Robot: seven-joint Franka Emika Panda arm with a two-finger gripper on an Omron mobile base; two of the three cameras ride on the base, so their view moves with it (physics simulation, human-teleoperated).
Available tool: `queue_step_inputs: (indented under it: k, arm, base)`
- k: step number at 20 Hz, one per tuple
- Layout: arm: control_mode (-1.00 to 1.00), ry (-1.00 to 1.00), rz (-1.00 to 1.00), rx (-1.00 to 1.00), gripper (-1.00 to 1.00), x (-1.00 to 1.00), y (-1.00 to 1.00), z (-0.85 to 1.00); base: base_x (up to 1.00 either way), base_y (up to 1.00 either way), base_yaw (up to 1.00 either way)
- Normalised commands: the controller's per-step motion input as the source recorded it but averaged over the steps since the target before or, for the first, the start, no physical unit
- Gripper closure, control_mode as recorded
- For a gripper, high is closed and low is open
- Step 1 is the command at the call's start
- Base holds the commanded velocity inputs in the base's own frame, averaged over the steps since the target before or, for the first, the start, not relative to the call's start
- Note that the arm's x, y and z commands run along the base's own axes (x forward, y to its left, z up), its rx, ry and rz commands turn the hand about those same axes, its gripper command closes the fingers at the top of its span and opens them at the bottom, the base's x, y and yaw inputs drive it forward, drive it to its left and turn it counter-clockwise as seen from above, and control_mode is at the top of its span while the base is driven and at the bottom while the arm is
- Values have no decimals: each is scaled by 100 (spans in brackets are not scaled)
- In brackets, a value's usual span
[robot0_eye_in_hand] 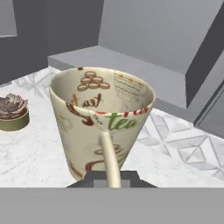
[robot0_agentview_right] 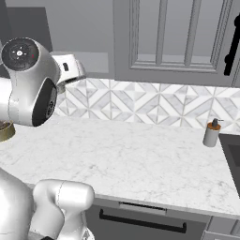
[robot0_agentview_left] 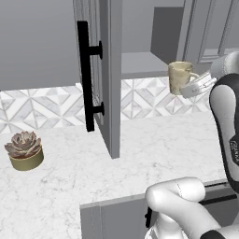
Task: Gather all objects into one cabinet and sort the glasses and bowls to opposite sides.
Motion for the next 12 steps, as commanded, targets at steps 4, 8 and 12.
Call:
queue_step_inputs:
  k: [4, 8, 12]
  arm:
    - [-100, 25, 0, -15, 100, -80, 9, -19]
    - [-100, 9, 0, -1, 100, -12, 4, -8]
    - [-100, 1, 0, 0, 100, 0, 0, 0]
  base:
    - [0, 0, 0]
    - [0, 0, 0]
    - [0, 0, 0]
